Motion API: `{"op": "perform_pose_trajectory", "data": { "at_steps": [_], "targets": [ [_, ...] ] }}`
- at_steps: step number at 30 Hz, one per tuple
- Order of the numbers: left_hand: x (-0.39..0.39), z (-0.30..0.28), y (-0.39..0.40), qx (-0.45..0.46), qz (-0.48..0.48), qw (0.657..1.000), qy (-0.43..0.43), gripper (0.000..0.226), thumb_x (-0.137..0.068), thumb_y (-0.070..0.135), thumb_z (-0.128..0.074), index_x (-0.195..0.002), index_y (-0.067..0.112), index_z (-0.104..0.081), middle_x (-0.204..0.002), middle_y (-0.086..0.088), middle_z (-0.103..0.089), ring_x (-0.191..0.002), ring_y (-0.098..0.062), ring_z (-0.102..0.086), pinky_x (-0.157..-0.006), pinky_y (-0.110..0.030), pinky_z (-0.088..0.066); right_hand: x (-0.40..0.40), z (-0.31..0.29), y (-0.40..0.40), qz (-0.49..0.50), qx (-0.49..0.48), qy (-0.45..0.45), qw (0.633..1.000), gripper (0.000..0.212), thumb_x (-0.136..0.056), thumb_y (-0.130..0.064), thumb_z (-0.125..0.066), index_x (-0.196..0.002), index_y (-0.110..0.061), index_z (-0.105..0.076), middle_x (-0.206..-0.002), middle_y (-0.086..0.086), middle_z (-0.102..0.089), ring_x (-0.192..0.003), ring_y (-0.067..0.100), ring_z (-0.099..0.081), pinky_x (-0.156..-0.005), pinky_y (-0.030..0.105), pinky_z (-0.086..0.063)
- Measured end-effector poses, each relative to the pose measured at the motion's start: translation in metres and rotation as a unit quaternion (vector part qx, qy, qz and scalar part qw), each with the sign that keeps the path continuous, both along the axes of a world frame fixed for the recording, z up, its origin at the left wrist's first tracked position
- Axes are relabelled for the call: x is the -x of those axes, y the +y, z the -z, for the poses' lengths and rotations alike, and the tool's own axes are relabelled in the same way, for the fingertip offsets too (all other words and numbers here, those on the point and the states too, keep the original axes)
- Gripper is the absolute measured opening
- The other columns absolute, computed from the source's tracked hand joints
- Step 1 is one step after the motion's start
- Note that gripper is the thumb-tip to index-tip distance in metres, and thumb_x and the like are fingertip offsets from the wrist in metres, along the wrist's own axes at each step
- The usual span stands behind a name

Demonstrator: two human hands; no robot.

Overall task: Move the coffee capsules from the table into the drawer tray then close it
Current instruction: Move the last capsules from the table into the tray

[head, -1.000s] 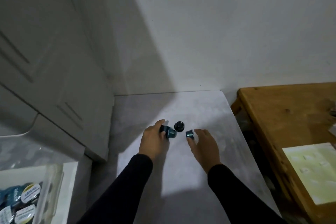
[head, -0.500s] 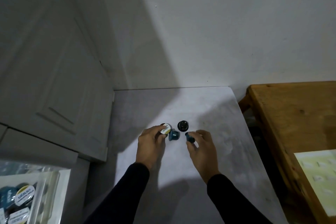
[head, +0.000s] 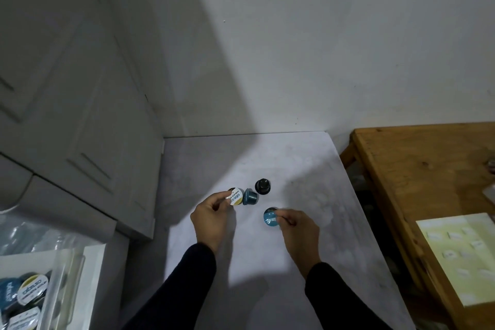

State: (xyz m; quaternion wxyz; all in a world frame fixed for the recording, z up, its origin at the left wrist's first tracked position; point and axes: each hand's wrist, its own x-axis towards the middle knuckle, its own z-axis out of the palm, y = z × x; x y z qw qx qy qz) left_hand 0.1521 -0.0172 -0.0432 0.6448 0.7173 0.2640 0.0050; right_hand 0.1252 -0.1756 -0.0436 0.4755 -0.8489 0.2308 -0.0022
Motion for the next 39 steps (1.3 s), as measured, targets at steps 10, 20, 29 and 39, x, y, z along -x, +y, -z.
{"op": "perform_pose_trajectory", "data": {
  "at_steps": [10,20,29,39],
  "targets": [
    [0.040,-0.030,0.011,0.073,0.004,0.997,-0.014,0.025,-0.082,0.012,-0.062,-0.084,0.032,-0.076,-0.091,0.013,-0.074,-0.085,-0.001,-0.067,-0.084,-0.020,-0.052,0.031,-0.046,0.006,0.025,-0.064,-0.064,0.996,0.033,-0.076,-0.002,-0.063,-0.064,-0.033,-0.068,-0.071,0.000,-0.072,-0.068,0.016,-0.065,-0.071,0.030,-0.052],
    [0.124,-0.104,0.069,0.123,0.033,0.984,-0.121,0.027,-0.087,0.005,-0.058,-0.090,0.027,-0.073,-0.092,0.006,-0.074,-0.087,-0.005,-0.068,-0.077,-0.016,-0.049,0.084,-0.111,0.076,-0.001,-0.290,-0.141,0.947,0.019,-0.081,0.007,-0.060,-0.090,-0.006,-0.071,-0.082,0.002,-0.069,-0.069,0.011,-0.062,-0.058,0.007,-0.048],
    [0.175,-0.136,0.203,0.045,0.025,0.991,-0.126,0.028,-0.084,0.002,-0.061,-0.084,0.027,-0.075,-0.083,0.005,-0.076,-0.080,-0.007,-0.068,-0.071,-0.015,-0.051,0.116,-0.138,0.185,-0.122,-0.275,-0.093,0.949,0.019,-0.082,-0.001,-0.062,-0.085,-0.017,-0.072,-0.081,0.001,-0.072,-0.069,0.011,-0.067,-0.060,0.011,-0.050],
    [0.160,-0.107,0.375,-0.056,0.061,0.995,-0.052,0.028,-0.084,-0.001,-0.062,-0.081,0.025,-0.074,-0.068,0.010,-0.072,-0.059,-0.002,-0.061,-0.057,-0.009,-0.048,0.113,-0.113,0.346,-0.180,-0.242,-0.002,0.953,0.021,-0.080,-0.001,-0.063,-0.075,-0.019,-0.072,-0.081,0.010,-0.073,-0.070,0.019,-0.067,-0.069,0.029,-0.056]
  ]
}}
